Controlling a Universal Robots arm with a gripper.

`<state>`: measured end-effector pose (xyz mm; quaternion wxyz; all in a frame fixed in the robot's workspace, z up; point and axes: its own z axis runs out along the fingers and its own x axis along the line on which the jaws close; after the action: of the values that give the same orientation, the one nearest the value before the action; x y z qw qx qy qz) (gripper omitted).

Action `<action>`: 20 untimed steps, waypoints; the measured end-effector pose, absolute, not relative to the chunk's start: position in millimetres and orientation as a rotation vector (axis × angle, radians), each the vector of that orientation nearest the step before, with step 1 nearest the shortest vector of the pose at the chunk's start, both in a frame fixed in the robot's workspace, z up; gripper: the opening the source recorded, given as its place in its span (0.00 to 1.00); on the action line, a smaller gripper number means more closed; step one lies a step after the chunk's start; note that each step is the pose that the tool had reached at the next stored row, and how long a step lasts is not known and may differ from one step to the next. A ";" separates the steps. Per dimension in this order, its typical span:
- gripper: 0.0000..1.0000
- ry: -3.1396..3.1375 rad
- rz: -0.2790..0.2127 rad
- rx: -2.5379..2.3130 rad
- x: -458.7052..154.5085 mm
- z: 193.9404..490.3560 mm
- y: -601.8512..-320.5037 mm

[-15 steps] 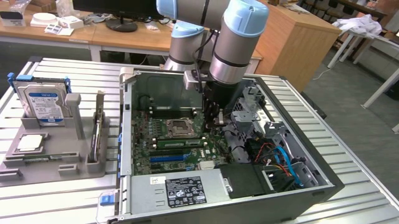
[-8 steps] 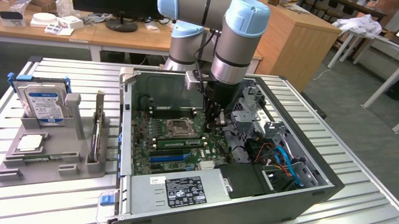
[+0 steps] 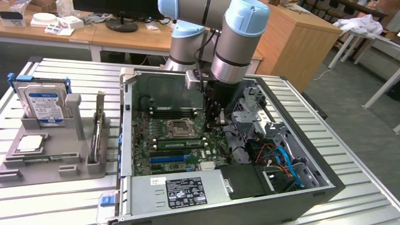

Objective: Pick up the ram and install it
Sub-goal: 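Press down the ram until it locks into place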

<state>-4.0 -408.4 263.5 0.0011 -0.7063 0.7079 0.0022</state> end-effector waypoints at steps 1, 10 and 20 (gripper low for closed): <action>0.11 2.222 0.007 -2.218 -4.1 263.5 -408.4; 0.11 2.222 0.007 -2.217 -4.1 260.1 -408.4; 0.11 2.222 0.007 -2.217 -4.1 253.6 -408.4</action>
<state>-4.1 -408.4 253.6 0.0010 -0.7063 0.7079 0.0022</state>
